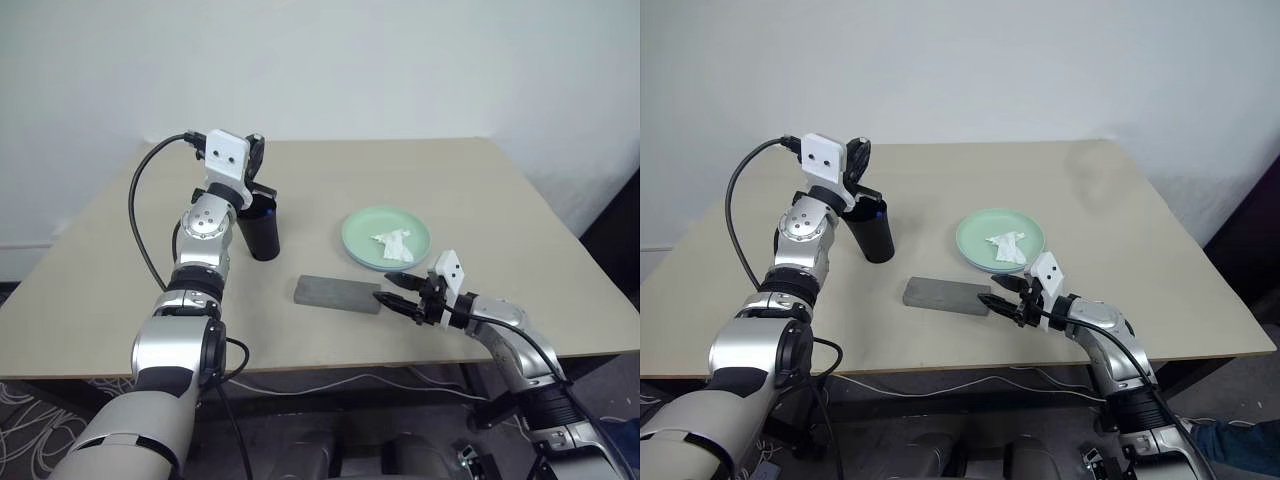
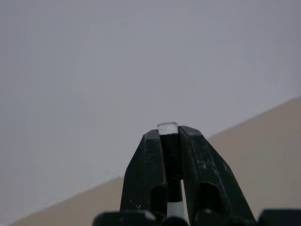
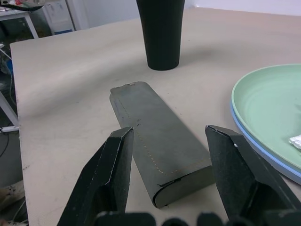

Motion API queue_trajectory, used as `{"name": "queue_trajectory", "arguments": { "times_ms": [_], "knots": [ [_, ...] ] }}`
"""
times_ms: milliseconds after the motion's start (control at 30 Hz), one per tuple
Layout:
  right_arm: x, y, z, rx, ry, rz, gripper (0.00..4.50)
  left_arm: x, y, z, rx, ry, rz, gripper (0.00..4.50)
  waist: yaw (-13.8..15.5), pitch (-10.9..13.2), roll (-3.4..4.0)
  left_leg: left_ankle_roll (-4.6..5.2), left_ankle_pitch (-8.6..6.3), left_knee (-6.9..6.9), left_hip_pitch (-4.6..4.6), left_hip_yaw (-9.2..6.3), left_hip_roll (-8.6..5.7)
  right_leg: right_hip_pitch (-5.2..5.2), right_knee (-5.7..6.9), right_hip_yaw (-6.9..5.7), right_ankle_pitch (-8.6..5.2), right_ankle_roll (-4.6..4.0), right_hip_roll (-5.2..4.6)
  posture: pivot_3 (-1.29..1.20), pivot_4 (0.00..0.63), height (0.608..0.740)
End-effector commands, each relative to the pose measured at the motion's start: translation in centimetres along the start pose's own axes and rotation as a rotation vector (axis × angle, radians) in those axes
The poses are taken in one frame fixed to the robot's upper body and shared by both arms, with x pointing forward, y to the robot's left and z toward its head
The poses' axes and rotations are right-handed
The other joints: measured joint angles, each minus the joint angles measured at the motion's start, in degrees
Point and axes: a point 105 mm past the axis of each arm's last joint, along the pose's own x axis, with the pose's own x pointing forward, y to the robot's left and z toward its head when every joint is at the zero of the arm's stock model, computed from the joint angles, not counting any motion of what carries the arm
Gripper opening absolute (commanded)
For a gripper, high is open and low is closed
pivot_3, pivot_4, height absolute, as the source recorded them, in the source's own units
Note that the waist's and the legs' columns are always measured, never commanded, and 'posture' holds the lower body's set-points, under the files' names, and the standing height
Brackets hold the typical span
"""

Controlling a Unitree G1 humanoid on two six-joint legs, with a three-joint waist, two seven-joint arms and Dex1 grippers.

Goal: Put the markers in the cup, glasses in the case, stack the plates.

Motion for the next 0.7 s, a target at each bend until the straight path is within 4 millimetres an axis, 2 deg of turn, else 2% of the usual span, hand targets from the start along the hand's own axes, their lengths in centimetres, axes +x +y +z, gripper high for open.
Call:
{"name": "queue_trajectory", "arguments": {
  "times_ms": [33,167,467,700],
  "knots": [
    [-0.5,-0.5,1.6,-0.051,-0.044,-0.020,2.64,1.0,0.6,2.3,0.040,-0.071,0.017,0.04,-0.01,0.00,0.00,0.00,0.00,0.00,0.00,0.00,-0.01,0.00,0.00,0.00,0.01,0.01,0.01,0.00,0.000,0.738],
    [-0.5,-0.4,1.6,-0.052,-0.042,-0.021,2.64,1.0,0.3,1.7,0.029,-0.048,0.019,0.04,-0.02,-0.01,-0.01,0.00,0.00,0.01,0.00,0.00,-0.01,0.00,0.00,0.00,0.02,0.02,0.01,0.00,0.000,0.738],
    [-0.6,-0.4,1.6,-0.053,-0.041,-0.022,2.64,0.9,0.1,1.3,0.032,-0.033,0.025,3.11,-0.02,-0.01,-0.02,0.00,0.00,0.02,0.00,0.00,-0.01,0.02,0.00,-0.02,0.02,0.04,0.00,0.00,0.000,0.738],
    [-0.6,-0.4,1.6,-0.054,-0.041,-0.020,2.64,0.8,0.2,1.5,-0.009,-0.045,-0.005,3.11,-0.02,-0.01,-0.02,0.00,0.00,0.02,0.00,0.00,-0.01,0.02,0.01,-0.02,0.02,0.04,0.01,0.00,0.000,0.738]
  ]
}}
